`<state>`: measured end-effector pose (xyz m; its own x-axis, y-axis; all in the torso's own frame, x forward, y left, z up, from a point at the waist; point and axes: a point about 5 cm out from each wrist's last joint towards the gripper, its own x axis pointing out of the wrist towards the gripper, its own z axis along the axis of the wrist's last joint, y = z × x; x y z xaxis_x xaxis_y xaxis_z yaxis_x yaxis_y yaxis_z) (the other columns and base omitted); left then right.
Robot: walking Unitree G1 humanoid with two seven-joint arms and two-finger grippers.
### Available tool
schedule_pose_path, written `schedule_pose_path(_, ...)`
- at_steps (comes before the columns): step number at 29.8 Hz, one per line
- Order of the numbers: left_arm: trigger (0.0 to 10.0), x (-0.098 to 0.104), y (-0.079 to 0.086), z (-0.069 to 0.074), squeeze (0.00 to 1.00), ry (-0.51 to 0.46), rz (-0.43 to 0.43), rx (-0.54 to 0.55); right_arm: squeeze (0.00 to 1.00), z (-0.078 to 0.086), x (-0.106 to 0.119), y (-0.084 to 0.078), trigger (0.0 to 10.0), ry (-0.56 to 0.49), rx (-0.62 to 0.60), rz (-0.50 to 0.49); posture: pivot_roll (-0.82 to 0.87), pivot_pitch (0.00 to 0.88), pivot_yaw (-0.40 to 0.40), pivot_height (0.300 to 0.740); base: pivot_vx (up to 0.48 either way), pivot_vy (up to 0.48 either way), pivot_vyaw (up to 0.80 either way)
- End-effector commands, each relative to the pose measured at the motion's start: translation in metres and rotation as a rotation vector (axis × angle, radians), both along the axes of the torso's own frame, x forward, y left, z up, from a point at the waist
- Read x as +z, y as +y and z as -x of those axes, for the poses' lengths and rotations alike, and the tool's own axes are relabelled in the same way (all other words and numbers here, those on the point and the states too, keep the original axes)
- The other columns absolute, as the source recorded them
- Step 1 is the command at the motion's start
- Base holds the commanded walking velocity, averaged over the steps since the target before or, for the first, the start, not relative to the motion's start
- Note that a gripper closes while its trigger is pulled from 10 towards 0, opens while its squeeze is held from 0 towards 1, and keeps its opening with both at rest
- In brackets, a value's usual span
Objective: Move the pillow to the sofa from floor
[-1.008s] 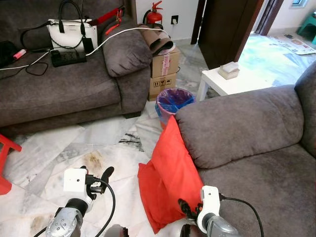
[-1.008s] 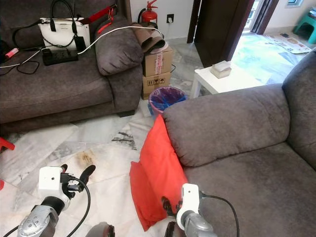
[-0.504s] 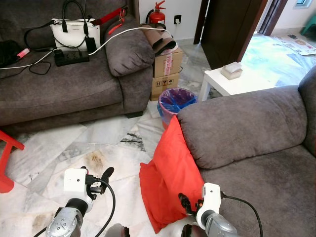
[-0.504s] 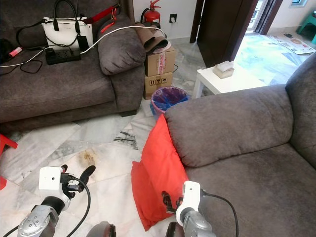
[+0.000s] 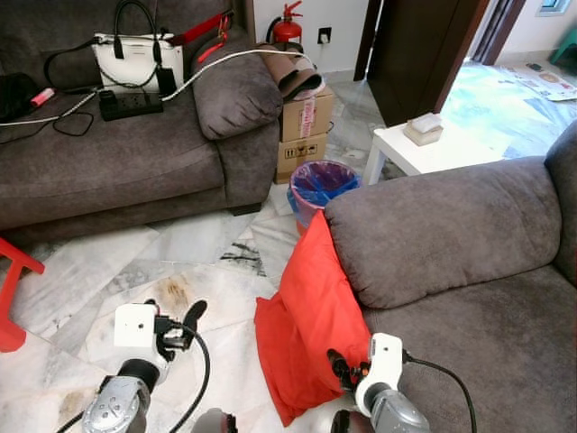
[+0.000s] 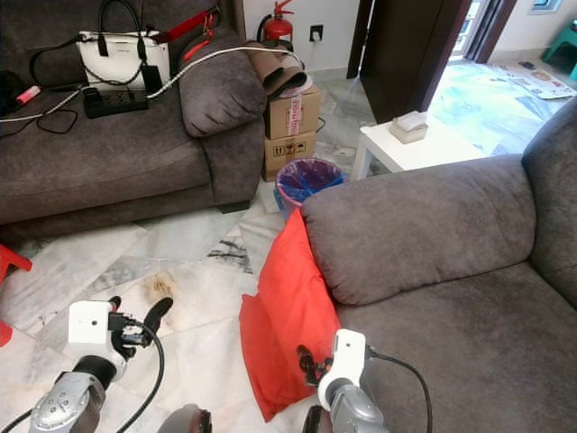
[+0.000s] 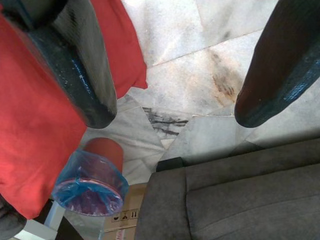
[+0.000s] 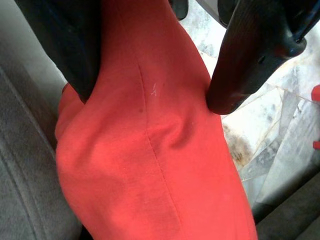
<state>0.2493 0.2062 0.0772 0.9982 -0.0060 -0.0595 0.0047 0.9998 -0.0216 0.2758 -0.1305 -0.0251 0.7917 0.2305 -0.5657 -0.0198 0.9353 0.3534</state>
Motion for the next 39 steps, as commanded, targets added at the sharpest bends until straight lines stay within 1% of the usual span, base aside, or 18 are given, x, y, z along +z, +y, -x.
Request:
schedule_pose_path(1, 10.0, -0.0008, 0.0045, 0.0035, 0.00, 0.015, -0.004, 0.011, 0.00, 0.0043, -0.0035, 0.0026, 0.0, 0.009, 0.019, 0.008, 0.32, 0.195, -0.001, 0.631, 0.000, 0.000, 0.00)
schedule_pose_path(3, 10.0, -0.0008, 0.0044, 0.0037, 0.00, 0.015, -0.006, 0.009, 0.00, 0.0054, -0.0044, 0.0023, 0.0, 0.014, 0.029, 0.026, 0.32, 0.196, 0.000, 0.631, 0.000, 0.000, 0.00)
schedule_pose_path(8, 10.0, -0.0010, 0.0042, 0.0036, 0.00, 0.017, -0.009, 0.006, 0.00, 0.0060, -0.0050, 0.0021, 0.0, 0.016, 0.030, 0.030, 0.32, 0.197, 0.000, 0.631, 0.000, 0.000, 0.00)
schedule_pose_path(10, 10.0, -0.0007, 0.0027, 0.0032, 0.00, 0.016, -0.022, -0.005, 0.00, 0.0069, -0.0058, 0.0020, 0.0, 0.015, 0.062, 0.067, 0.32, 0.197, 0.001, 0.631, 0.000, 0.000, 0.00)
schedule_pose_path(12, 10.0, -0.0006, 0.0017, 0.0029, 0.00, 0.015, -0.027, -0.011, 0.00, 0.0073, -0.0058, 0.0031, 0.0, 0.010, 0.088, 0.081, 0.32, 0.196, 0.000, 0.631, 0.000, 0.000, 0.00)
schedule_pose_path(17, 10.0, -0.0003, 0.0009, 0.0018, 0.00, 0.012, -0.029, -0.014, 0.00, 0.0059, -0.0045, 0.0032, 0.0, -0.001, 0.075, 0.076, 0.32, 0.192, 0.000, 0.631, 0.000, 0.000, 0.00)
schedule_pose_path(21, 10.0, -0.0005, -0.0001, 0.0009, 0.00, 0.012, -0.029, -0.016, 0.00, 0.0050, -0.0040, 0.0022, 0.0, -0.004, 0.090, 0.109, 0.31, 0.189, -0.001, 0.631, 0.000, 0.000, 0.00)
schedule_pose_path(24, 10.0, -0.0008, -0.0006, 0.0001, 0.00, 0.012, -0.028, -0.016, 0.00, 0.0050, -0.0040, 0.0028, 0.0, 0.000, 0.077, 0.088, 0.31, 0.187, -0.003, 0.631, 0.000, 0.000, 0.00)
schedule_pose_path(34, 10.0, -0.0023, -0.0029, -0.0023, 0.00, 0.012, -0.021, -0.016, 0.00, 0.0044, -0.0035, 0.0034, 0.0, -0.002, 0.088, 0.100, 0.29, 0.178, -0.009, 0.631, 0.000, 0.000, 0.00)
schedule_pose_path(39, 10.0, -0.0045, -0.0050, -0.0037, 0.00, 0.016, -0.016, -0.022, 0.00, 0.0050, -0.0041, 0.0033, 0.0, 0.003, 0.081, 0.090, 0.28, 0.168, -0.006, 0.631, 0.000, 0.000, 0.00)
